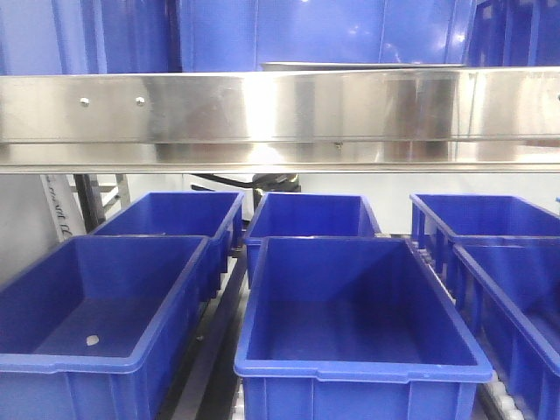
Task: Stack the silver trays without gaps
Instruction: 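Open both grippers to release the stacked tray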
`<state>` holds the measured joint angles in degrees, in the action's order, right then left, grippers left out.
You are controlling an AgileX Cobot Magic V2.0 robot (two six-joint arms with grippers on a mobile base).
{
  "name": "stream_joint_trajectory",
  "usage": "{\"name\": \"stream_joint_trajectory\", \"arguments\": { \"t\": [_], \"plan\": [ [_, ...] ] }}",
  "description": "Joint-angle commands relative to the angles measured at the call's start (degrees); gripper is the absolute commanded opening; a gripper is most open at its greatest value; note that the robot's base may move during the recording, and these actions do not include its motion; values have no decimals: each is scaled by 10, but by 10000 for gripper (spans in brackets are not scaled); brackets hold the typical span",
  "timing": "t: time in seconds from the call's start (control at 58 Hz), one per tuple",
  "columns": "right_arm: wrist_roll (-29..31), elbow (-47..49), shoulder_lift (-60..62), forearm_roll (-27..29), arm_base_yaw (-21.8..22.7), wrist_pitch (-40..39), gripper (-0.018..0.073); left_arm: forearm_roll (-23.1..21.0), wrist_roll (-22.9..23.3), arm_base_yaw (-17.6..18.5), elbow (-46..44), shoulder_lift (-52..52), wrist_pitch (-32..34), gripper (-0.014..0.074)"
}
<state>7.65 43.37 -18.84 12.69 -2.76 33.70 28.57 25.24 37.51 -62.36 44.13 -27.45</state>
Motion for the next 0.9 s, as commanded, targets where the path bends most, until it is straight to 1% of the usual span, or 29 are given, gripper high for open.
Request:
{"name": "stream_joint_trajectory", "arguments": {
  "t": [0.0,0.052,0.155,0.224,0.362,0.569,0.879],
  "plan": [
    [5,-22,43,16,3,-7,-80,-1,3,1,41,-69,14,-6],
    [5,-33,68,16,3,3,-80,-1,3,1,65,-104,12,-6],
    [5,-51,108,16,3,24,-80,0,3,1,105,-176,-13,-6],
    [5,-56,124,16,3,26,-80,0,3,1,127,-213,-38,-6],
    [5,-56,137,16,3,25,-80,-3,3,1,156,-271,-65,-6],
    [5,-56,137,16,3,22,-80,-4,3,1,160,-314,-106,-6],
    [5,-56,137,16,3,18,-80,-4,3,1,160,-323,-105,-6]
  ]
}}
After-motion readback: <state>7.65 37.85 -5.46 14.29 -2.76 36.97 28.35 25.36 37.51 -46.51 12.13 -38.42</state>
